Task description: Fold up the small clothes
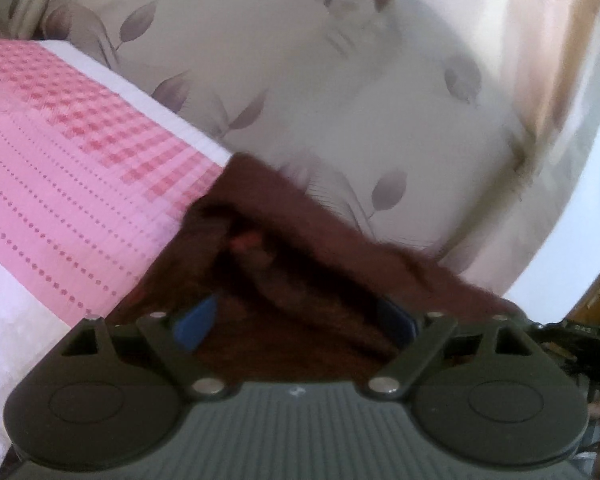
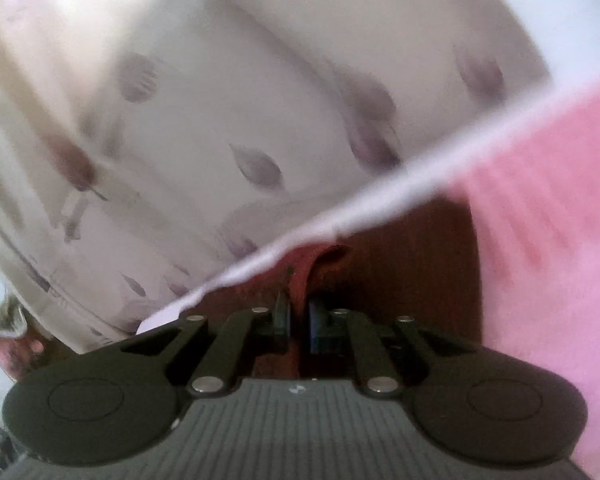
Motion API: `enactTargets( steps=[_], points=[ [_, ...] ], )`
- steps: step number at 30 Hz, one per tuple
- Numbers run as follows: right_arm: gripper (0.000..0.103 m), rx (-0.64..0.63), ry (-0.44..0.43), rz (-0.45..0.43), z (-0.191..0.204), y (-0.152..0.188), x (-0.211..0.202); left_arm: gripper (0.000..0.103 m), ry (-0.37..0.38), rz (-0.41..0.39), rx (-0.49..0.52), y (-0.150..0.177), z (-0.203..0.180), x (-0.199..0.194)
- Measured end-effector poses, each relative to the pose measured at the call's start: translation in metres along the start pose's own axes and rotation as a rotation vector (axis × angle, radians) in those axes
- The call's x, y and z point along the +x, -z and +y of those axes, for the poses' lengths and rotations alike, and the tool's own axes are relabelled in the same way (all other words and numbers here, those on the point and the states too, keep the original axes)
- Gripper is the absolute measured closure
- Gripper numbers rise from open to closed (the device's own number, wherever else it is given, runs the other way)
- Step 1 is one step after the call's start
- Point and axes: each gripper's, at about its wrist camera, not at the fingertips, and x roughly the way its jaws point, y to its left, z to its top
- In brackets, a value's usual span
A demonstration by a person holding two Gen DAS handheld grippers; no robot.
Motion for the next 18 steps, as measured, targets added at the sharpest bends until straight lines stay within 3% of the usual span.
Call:
enactTargets(
  steps=[3,8,12,15,18],
  points=[
    [0.088,-0.028,0.045,-0.005,-0.011,-0.008,0.0,0.014,0.0,-0.003,-0.004,0.001,0.002,-0.002],
    [0.088,-0.045,0.165,0.05,-0.051,0.01,0.025,0.014,-0.009,-0.003,-0.016,0.002,0.003,0.0],
    [0.087,0.0,0.121,0.03,-0.064,0.025,0.034,0.014,-0.017,-0.016,-0.028,0.001,0.004,0.001],
    [0.088,-0.016,0.147,0.041,-0.065,0.028,0.041,0.014,-0.027,-0.013,-0.018,0.002,0.003,0.002],
    [0.094,-0.046,0.195,0.052,-0.06,0.031,0.046,0.014,-0.043,-0.006,-0.003,0.002,0.0,0.003]
  ],
)
